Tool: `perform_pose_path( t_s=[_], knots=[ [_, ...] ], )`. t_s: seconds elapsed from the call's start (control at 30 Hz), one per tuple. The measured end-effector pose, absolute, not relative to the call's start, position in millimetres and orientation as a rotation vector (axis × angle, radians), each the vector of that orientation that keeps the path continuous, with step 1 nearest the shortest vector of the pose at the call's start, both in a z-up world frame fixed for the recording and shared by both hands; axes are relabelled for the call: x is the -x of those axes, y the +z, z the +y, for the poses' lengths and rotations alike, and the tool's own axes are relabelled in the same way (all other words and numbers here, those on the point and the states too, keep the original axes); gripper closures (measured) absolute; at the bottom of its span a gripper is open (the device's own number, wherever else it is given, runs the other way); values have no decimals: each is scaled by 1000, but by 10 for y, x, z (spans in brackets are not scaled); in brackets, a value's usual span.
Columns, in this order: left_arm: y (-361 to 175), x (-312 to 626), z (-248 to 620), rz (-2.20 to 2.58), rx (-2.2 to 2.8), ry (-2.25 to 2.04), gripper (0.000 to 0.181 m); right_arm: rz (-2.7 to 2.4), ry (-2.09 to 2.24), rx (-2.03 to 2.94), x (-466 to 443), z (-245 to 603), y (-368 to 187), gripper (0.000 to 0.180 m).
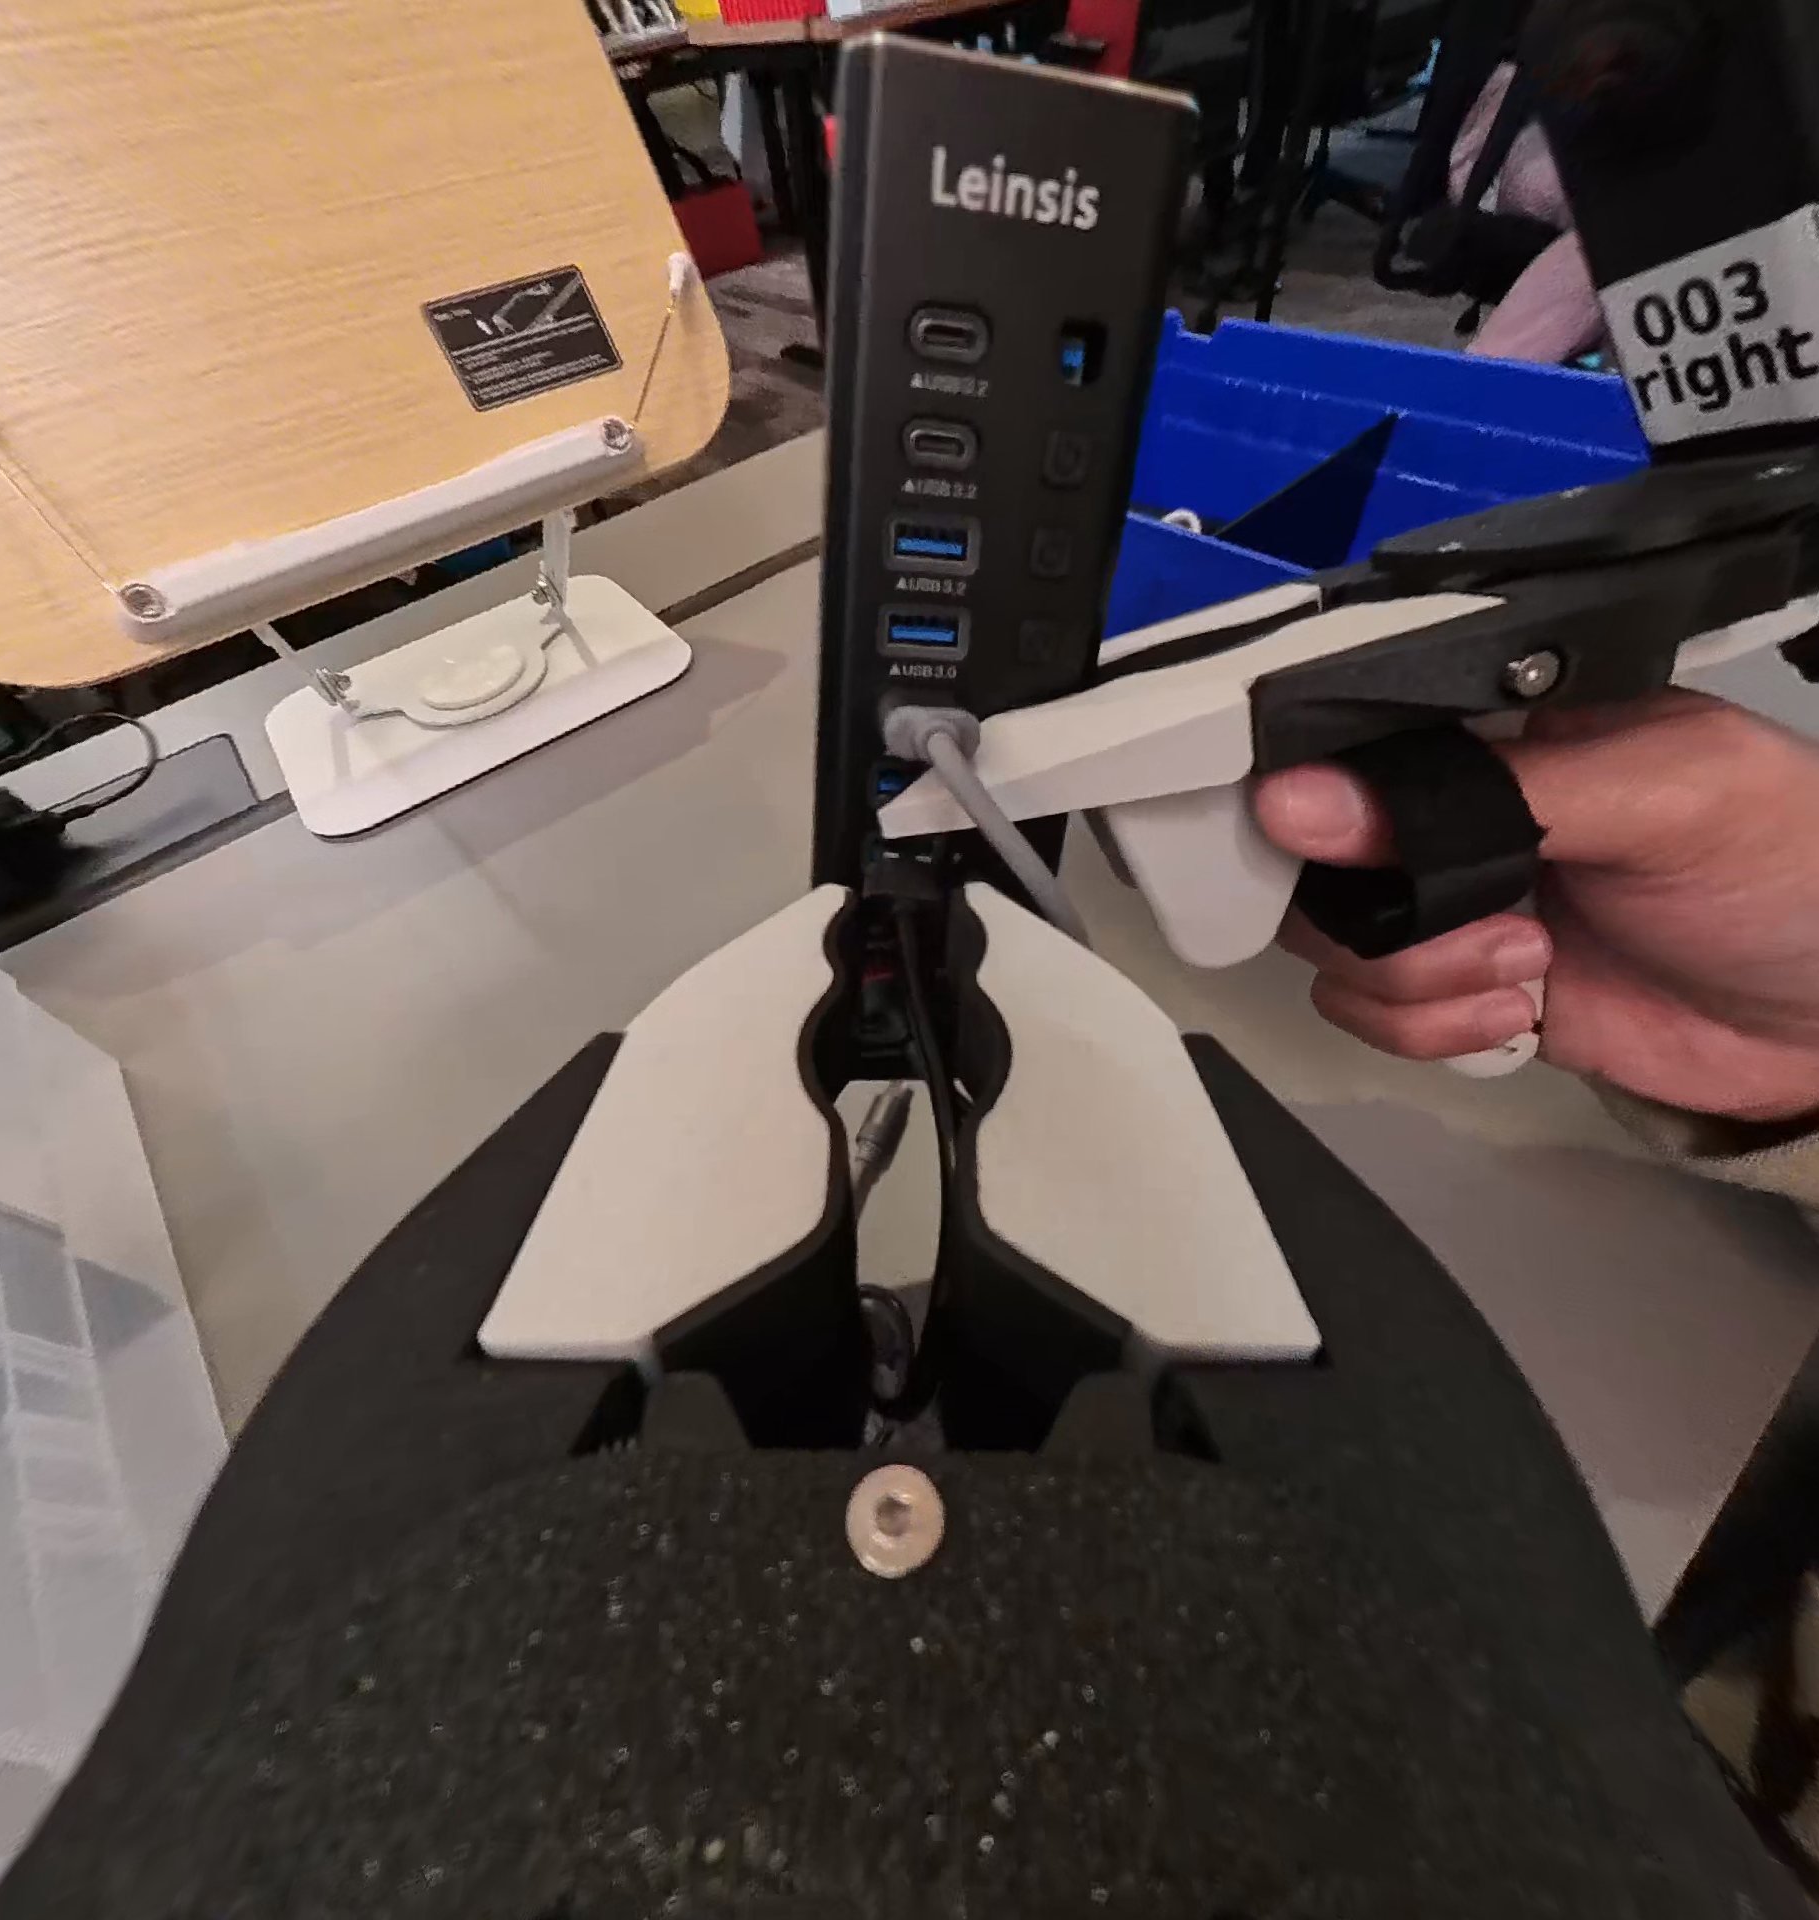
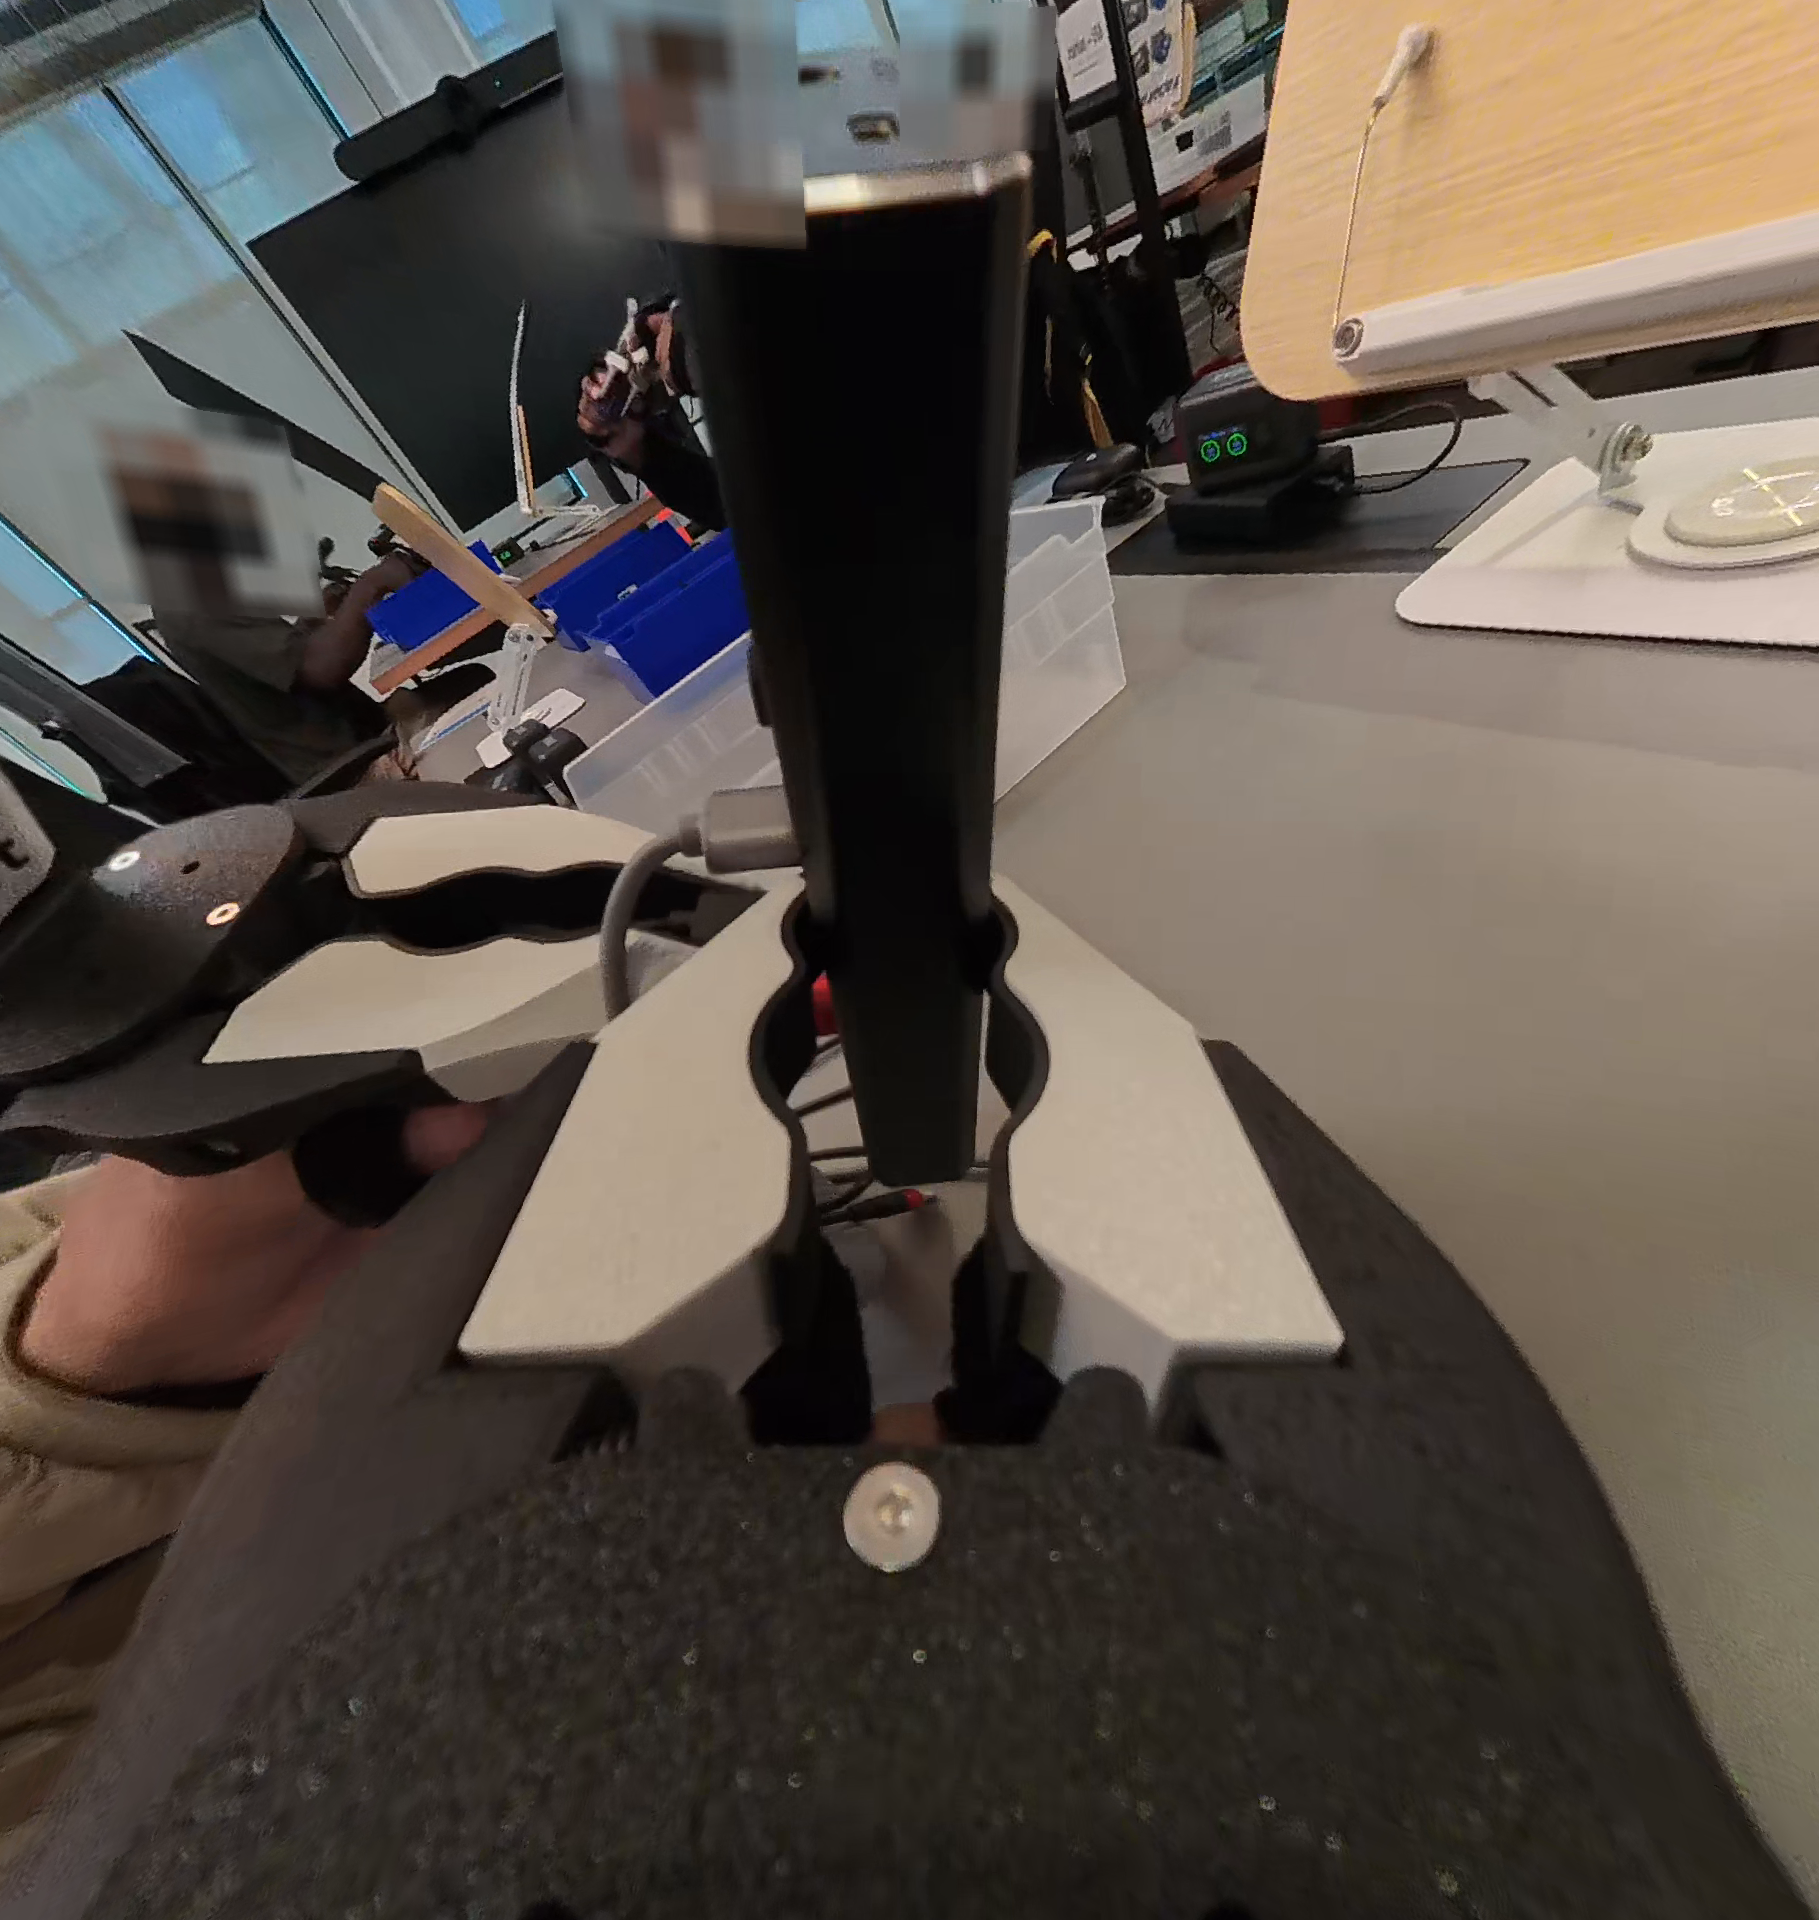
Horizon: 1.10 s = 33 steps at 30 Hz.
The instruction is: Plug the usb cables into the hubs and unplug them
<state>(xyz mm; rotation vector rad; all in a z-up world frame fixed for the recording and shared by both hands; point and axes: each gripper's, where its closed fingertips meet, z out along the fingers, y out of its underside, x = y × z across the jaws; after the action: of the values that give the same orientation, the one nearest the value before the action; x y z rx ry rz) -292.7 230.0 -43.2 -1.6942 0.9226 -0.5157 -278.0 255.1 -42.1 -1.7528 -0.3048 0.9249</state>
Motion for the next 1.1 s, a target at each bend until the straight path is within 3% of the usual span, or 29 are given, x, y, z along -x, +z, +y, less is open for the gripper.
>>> perform_pose_path(
  t_s=[0.93,1.1],
  knots=[
    [-335,2910,2258,974,1629,-401,166,-342,892,1592,2795,2449,-272,153],
    [-135,3296,2153,916,1607,-475,148,-297,749,1632,2497,2613,-202,154]
  ],
)
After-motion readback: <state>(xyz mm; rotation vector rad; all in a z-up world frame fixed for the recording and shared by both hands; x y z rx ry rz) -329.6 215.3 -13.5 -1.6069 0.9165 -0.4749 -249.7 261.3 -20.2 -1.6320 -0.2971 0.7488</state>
